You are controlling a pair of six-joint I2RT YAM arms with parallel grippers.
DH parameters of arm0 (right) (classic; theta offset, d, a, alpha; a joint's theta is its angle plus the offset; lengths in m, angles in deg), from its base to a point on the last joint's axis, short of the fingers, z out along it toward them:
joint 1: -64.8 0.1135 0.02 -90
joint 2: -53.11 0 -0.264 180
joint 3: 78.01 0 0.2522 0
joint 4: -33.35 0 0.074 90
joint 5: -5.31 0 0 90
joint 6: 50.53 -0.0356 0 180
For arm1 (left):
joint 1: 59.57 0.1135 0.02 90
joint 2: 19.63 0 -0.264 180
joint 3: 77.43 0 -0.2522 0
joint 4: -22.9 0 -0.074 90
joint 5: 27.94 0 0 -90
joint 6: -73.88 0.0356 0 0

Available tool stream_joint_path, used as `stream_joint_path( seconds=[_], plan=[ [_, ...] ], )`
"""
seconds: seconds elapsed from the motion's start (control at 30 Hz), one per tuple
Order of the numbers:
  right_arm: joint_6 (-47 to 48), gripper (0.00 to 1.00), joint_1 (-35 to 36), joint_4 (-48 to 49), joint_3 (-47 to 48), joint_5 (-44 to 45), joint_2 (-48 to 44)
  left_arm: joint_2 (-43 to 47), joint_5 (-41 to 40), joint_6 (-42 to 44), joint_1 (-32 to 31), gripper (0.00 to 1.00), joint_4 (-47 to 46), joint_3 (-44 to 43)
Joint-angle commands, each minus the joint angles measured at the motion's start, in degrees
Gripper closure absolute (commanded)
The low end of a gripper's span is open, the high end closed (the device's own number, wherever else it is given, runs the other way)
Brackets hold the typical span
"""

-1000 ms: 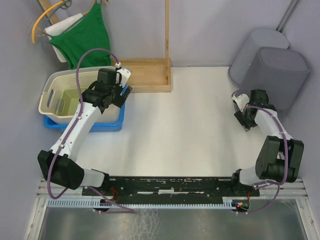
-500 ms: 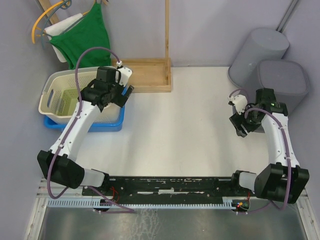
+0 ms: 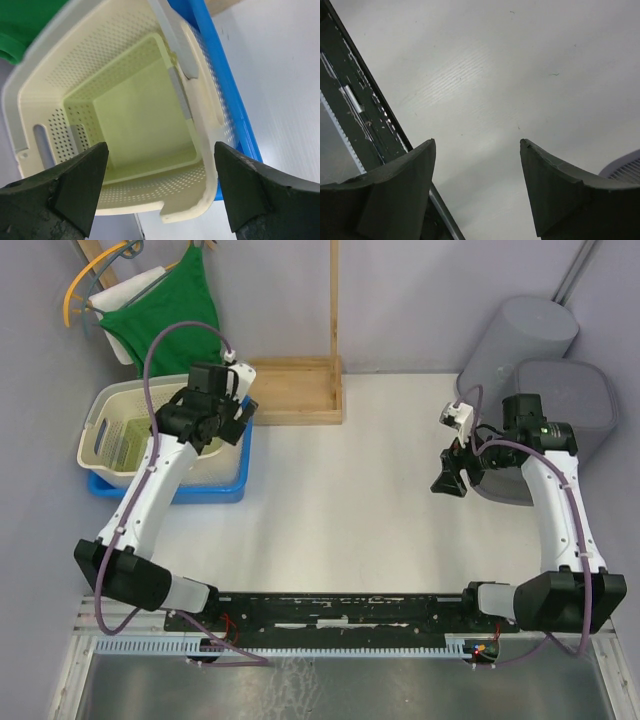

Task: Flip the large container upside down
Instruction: Move the container to the center of the board.

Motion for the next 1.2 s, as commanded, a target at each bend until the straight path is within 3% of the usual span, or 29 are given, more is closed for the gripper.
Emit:
stream_joint_path(
  seconds=[0.0,0.27,0.33,0.53,0.67,0.83,0.93,1.17],
  plan=[
    [-15.83,0.24,0.12,17.19,-4.79,-4.31,-4.73,-2.58,-2.84,-1.42,0.09,0.1,1.5,3.05],
    [-15.59,0.21,0.21,18.37,-7.94,-5.12,-7.49,-7.83,7.69,-4.3,-0.4,0.14,9.76,-1.4],
    [-15.34,0.21,0.16,18.16,-8.09,-5.98,-8.07,-9.68,8.72,-5.02,-0.61,0.19,10.81,-2.17],
    [-15.01,0.2,0.22,18.44,-8.56,-4.67,-9.12,-13.24,13.39,-6.67,-4.45,0.61,15.34,-3.78],
    [-14.07,0.2,0.19,17.99,-8.66,-4.71,-9.34,-14.5,13.85,-8.29,-9.49,0.96,16.79,-4.3],
    [-13.78,0.2,0.19,18.2,-8.95,-3.81,-9.34,-16.76,15.52,-9.07,-13.75,0.97,18.02,-7.07],
    [-13.46,0.2,0.17,18.3,-9.32,-3.39,-9.25,-19.14,22.79,-9.88,-17.0,0.97,20.35,-9.7],
    [-13.72,0.2,0.16,20.61,-10.5,0.58,-9.12,-24.23,30.12,-11.39,-26.61,0.97,21.82,-12.85]
  ],
)
